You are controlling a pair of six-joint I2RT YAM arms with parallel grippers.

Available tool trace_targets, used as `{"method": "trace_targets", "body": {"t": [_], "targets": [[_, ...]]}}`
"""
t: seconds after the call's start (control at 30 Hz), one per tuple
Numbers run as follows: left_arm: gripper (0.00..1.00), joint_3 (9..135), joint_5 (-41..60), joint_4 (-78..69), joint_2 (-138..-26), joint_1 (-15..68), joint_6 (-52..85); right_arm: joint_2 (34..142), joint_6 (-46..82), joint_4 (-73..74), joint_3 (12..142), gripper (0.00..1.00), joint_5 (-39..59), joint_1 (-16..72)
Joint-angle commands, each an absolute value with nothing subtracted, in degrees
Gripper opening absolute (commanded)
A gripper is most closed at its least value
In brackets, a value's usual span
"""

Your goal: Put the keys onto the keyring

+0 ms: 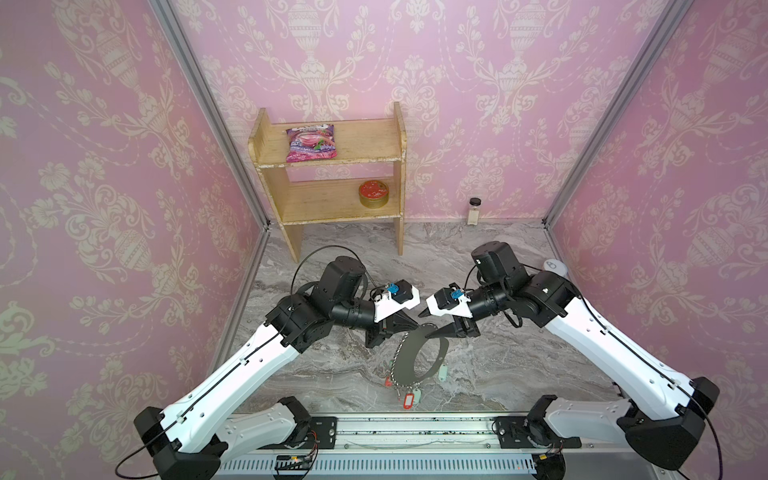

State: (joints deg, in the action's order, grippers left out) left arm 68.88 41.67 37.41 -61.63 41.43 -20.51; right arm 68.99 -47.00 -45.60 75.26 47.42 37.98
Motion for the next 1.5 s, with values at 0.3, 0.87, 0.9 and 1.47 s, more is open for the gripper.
{"method": "trace_targets", "body": {"t": [0.3,0.87,0.9,1.47], "targets": [[0.0,70.3,39.2,34.7,-58.0,42.2,-21.2,66.8,-34.1,-34.6,71.6,0.81,44.9,36.8],[0.0,69.8,35.1,34.1,-56.1,43.0,-23.4,75.7,-36.8,-49.4,80.0,0.14,52.9,36.8],[0.0,69.8,35.0,33.9,-55.9,43.1,-23.5,75.7,-36.7,-49.6,80.1,0.14,52.7,36.8],[0.06,71.1,37.1,38.0,-57.7,43.1,-22.1,74.7,-40.0,-54.3,83.1,0.0,47.7,37.0]]}}
